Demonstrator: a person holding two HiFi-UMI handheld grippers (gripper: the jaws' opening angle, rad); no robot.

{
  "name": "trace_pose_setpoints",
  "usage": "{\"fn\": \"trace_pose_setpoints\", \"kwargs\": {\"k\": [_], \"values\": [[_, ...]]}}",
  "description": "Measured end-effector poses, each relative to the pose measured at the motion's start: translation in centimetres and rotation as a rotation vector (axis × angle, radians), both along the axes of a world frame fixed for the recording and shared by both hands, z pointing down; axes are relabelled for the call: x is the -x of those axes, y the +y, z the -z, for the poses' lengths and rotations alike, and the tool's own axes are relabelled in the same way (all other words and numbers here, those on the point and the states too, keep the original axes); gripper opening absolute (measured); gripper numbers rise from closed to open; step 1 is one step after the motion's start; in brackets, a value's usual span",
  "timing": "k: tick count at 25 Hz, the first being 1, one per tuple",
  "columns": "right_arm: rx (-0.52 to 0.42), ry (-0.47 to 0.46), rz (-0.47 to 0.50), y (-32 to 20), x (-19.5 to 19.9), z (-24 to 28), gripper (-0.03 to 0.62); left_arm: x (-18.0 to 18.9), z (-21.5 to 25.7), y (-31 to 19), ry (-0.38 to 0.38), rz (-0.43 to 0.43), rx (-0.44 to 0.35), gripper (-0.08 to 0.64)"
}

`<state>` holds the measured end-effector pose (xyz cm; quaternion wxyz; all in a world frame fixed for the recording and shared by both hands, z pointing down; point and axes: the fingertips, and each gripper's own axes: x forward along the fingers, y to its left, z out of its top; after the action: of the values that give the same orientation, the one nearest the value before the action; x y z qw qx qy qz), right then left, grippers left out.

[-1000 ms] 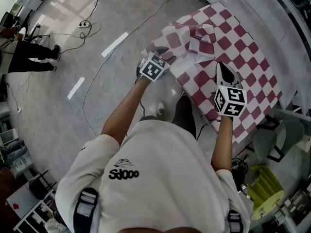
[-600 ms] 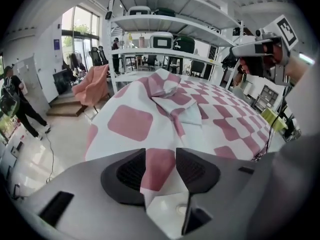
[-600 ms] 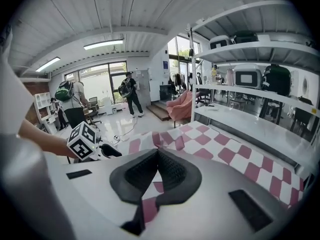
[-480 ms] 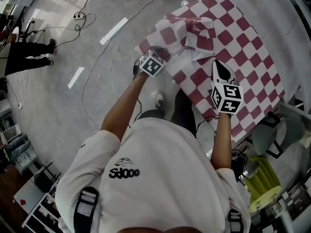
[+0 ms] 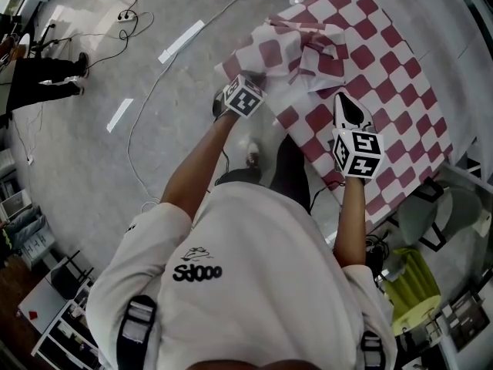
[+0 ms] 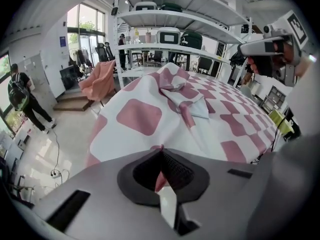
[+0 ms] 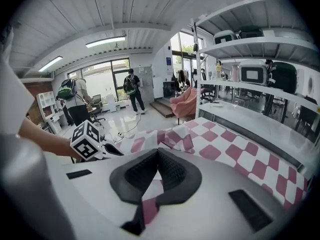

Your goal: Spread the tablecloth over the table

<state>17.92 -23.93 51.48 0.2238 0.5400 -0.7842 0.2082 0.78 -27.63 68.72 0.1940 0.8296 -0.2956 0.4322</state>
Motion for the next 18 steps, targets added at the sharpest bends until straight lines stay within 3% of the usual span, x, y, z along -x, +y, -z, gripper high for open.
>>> {"fn": "trace_pose_setpoints", "kwargs": {"k": [8,18], "values": [[-0.036,0.016,0.000,1.8,1.0,1.5,0.021,2.9,2.1,0.9,0.079,0.114,-0.041,0.029],[-0.063,0.022,0.026,4.0,4.6,2.2,0.021,9.1,3.0,2.3,0.093,0.232,-0.093,0.029]]}}
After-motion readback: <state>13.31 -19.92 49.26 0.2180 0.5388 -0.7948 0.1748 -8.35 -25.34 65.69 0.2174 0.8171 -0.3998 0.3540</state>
